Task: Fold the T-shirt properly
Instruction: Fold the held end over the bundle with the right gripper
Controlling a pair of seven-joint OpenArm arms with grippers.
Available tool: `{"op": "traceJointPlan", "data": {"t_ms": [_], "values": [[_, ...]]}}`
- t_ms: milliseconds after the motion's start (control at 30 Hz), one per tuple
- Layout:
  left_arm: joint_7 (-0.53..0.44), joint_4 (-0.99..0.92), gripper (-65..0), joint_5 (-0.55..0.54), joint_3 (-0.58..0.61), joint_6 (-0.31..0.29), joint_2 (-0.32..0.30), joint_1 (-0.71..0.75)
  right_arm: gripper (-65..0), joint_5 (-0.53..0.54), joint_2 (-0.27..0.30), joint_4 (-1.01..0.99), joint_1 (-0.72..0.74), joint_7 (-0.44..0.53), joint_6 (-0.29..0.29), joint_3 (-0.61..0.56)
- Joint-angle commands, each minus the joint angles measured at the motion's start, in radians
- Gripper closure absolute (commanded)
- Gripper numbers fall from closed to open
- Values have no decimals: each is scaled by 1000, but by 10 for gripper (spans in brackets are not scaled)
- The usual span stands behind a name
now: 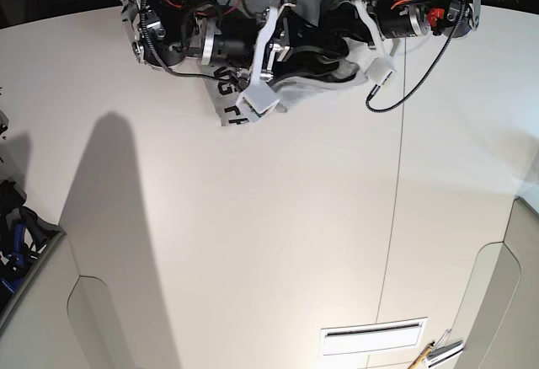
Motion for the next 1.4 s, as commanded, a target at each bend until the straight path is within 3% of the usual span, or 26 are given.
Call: {"op": "traceJointPlan", "data": {"t_ms": [0, 300, 467, 633, 733, 833, 933, 1367], "values": [[0, 8, -54, -12, 1, -2, -3, -2, -202, 31, -14, 17, 8, 13, 8, -2], [0, 8, -54, -9, 1, -2, -3, -2, -202, 26, -49, 18, 11, 1, 8, -1], [0, 8, -54, -9, 1, -2, -3, -2, -202, -98, -63, 76, 42, -68, 8, 45], [0, 8, -54, -9, 1, -2, -4, -2, -195, -233, -62, 239, 47, -105, 7, 173], [0, 8, -54, -10, 1, -2, -3, -2, -127, -291, -54, 322, 47, -110, 3, 271], [-1, 8, -54, -10, 1, -2, -3, -2, 0, -309, -39, 342, 46, -134, -1, 362], [-1, 8, -54, -10, 1, -2, -3, -2, 0, -308, -27, 337, 27, -154, -1, 414], [-4, 8, -54, -10, 1, -2, -3, -2, 0, -297, -23, 206, -108, -160, -1, 320]]}}
